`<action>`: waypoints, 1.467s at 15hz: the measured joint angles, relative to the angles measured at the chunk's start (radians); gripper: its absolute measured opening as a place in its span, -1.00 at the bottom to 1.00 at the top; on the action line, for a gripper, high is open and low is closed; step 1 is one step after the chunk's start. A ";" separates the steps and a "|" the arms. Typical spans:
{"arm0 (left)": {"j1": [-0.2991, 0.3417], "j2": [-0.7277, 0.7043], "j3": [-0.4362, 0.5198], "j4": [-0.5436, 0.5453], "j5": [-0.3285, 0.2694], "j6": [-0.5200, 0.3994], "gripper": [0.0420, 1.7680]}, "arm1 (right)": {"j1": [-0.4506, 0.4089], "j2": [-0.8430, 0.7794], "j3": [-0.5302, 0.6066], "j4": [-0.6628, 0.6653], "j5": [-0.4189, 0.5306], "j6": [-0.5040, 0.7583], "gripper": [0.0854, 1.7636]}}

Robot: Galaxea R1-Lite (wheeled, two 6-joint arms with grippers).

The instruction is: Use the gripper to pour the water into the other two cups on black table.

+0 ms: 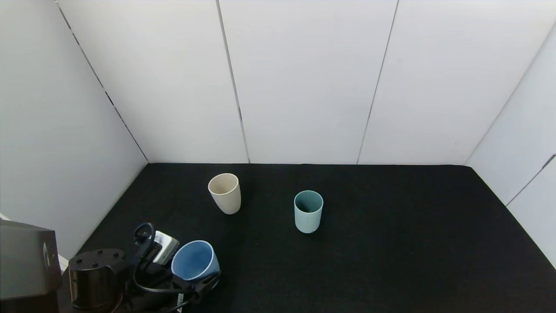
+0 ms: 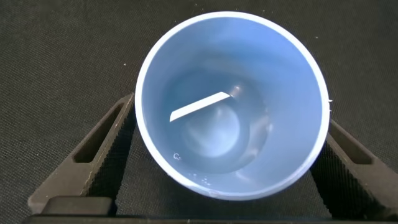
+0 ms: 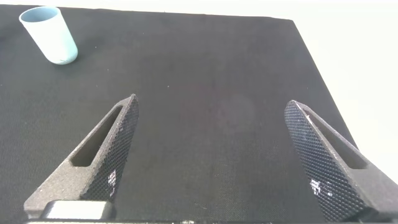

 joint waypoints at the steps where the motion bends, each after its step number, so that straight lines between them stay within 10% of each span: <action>1: 0.000 0.001 0.001 0.000 -0.010 0.000 0.93 | 0.000 0.000 0.000 0.000 0.000 0.000 0.94; 4: 0.004 0.001 0.001 0.001 -0.020 0.000 0.44 | 0.000 0.000 0.000 0.000 0.000 0.000 0.94; 22: 0.069 -0.069 -0.143 0.085 -0.023 0.015 0.39 | 0.000 0.000 0.000 0.000 0.000 0.000 0.94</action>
